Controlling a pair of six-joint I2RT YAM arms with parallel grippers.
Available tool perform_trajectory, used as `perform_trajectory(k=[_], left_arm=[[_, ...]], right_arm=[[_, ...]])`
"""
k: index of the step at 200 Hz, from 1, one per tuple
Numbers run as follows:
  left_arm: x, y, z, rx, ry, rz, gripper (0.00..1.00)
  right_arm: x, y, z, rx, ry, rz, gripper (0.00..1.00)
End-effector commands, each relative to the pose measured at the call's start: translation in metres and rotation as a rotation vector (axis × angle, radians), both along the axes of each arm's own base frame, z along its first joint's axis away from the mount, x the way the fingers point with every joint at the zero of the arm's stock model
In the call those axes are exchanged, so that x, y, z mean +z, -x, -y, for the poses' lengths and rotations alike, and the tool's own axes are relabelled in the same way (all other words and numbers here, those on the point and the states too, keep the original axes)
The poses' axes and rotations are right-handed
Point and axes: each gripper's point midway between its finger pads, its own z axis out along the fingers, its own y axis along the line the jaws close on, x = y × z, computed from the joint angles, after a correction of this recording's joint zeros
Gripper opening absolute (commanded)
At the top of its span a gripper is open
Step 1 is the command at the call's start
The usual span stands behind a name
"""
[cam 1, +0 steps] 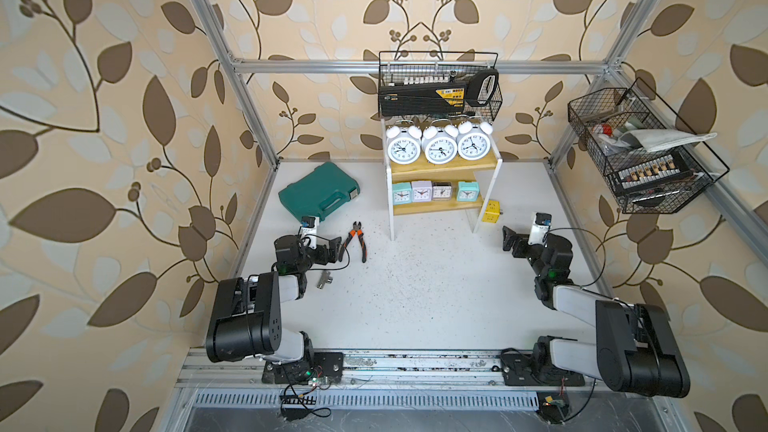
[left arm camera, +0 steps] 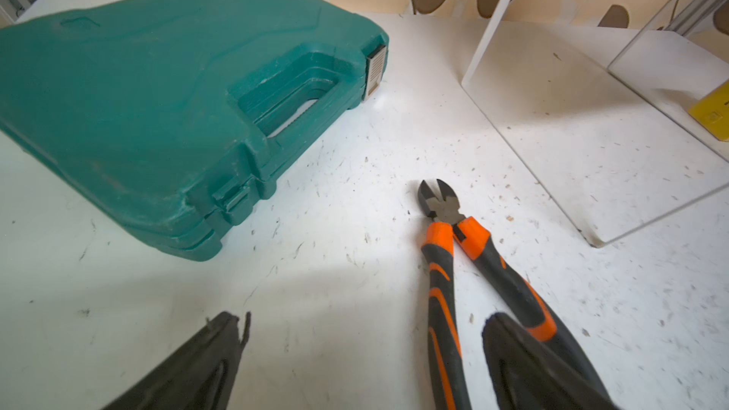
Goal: Place the alarm clocks on the shelf by style
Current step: Reset both arms
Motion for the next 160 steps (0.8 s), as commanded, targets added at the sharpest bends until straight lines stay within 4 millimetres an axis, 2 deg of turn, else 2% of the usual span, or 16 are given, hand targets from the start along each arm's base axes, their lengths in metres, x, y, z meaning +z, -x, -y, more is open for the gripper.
perform_trajectory(k=[1,56,64,112,127,160], left_arm=[[0.019,-0.015,-0.012,0.053,-0.008,0.067,0.99],[0.018,-0.017,-0.014,0.068,-0.006,0.059,0.99],[0.017,-0.018,-0.015,0.078,-0.007,0.054,0.99],[0.017,-0.020,-0.020,0.104,-0.004,0.045,0.99],[0.017,-0.020,-0.020,0.103,-0.004,0.045,0.99],[0.017,-0.020,-0.020,0.104,-0.004,0.043,0.99]], right_arm=[[0.012,-0.001,0.003,-0.024,0.005,0.122,0.99],[-0.009,-0.011,-0.009,0.047,0.009,0.081,0.99],[-0.006,-0.012,-0.012,0.057,0.007,0.104,0.99],[-0.010,-0.015,-0.006,0.019,0.009,0.064,0.99],[-0.012,-0.018,0.006,-0.063,0.006,0.039,0.99],[-0.011,-0.017,0.006,-0.070,0.015,0.047,0.99]])
